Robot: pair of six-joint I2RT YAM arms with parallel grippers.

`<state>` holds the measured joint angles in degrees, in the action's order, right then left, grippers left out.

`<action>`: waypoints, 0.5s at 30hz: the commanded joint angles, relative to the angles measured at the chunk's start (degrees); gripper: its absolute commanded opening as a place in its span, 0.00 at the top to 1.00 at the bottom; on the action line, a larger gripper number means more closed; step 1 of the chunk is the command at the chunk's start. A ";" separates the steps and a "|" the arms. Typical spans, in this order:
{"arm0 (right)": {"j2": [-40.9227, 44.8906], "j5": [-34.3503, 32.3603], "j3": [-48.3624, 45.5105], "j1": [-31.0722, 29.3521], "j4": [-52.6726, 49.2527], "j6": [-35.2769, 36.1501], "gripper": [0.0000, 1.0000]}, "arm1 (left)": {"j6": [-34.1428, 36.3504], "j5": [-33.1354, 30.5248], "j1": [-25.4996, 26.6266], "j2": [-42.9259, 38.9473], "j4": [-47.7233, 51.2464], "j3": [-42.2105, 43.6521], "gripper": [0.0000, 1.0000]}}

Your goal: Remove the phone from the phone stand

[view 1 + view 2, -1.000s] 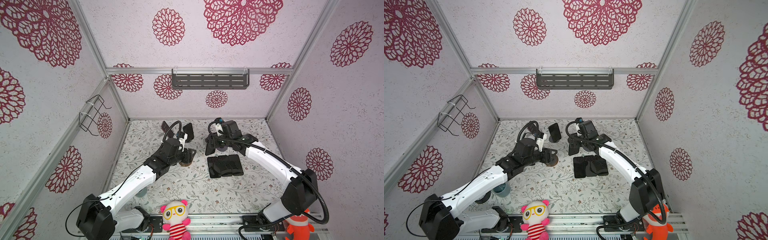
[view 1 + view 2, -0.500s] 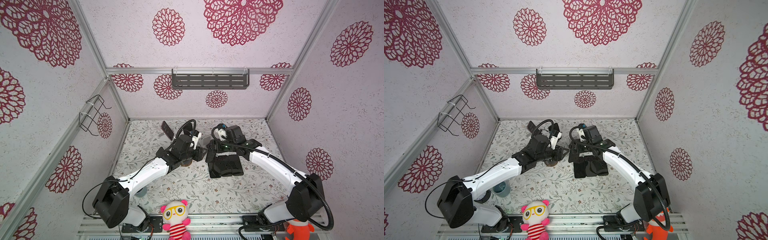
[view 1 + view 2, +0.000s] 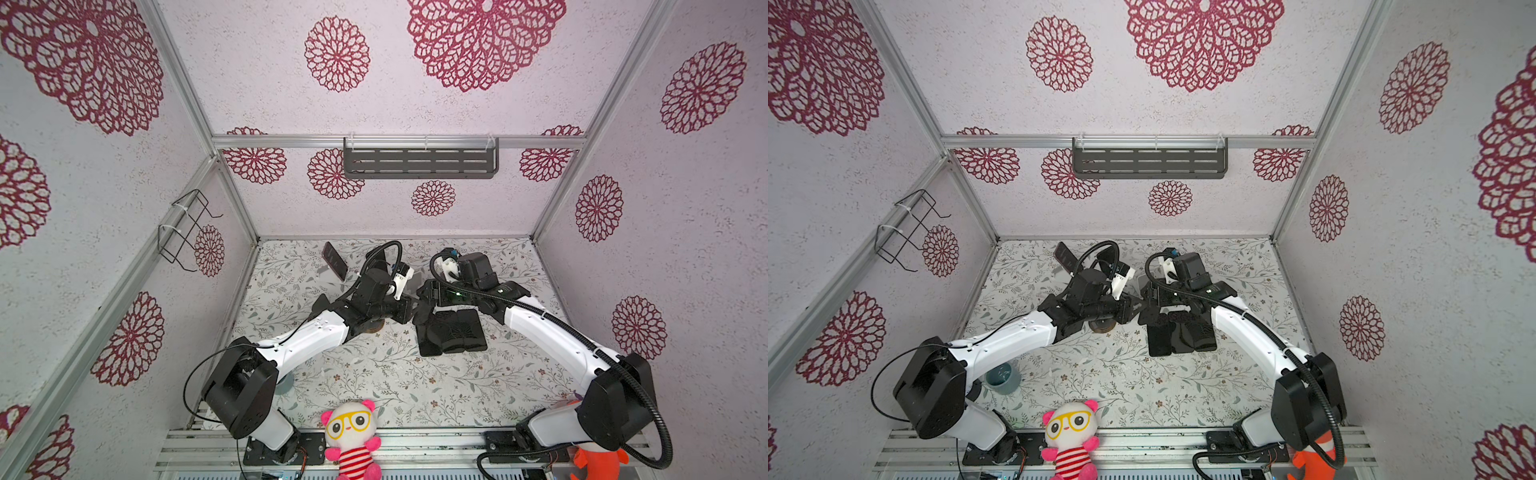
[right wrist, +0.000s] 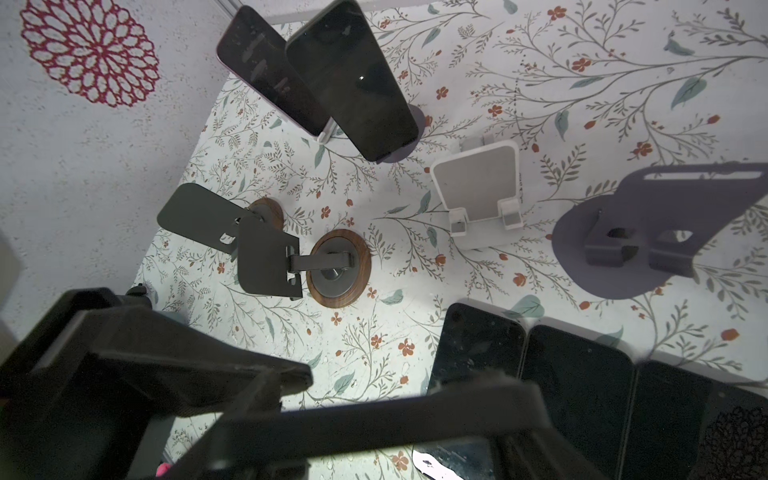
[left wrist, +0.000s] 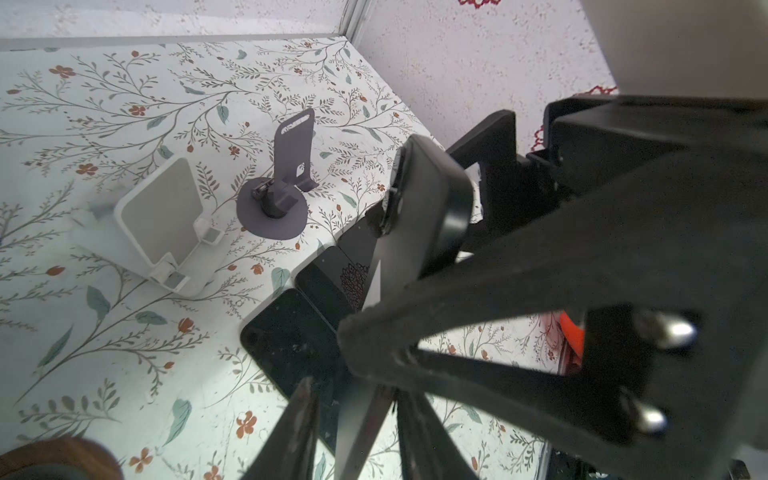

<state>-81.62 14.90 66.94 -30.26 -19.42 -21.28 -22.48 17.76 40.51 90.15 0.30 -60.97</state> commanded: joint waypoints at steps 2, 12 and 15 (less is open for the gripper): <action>2.44 1.94 1.18 0.03 3.66 -1.46 0.40 | 1.49 3.20 0.88 0.91 -3.35 -0.87 0.65; 2.26 1.61 1.32 0.08 3.57 -1.66 0.40 | 1.55 2.91 1.05 0.73 -3.72 -0.72 0.85; 2.18 1.71 1.27 0.12 3.84 -1.75 0.40 | 1.51 2.95 1.06 0.65 -3.64 -0.55 0.90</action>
<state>-81.62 15.33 66.94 -30.30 -19.05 -22.17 -21.12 19.73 41.06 90.70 -1.48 -60.97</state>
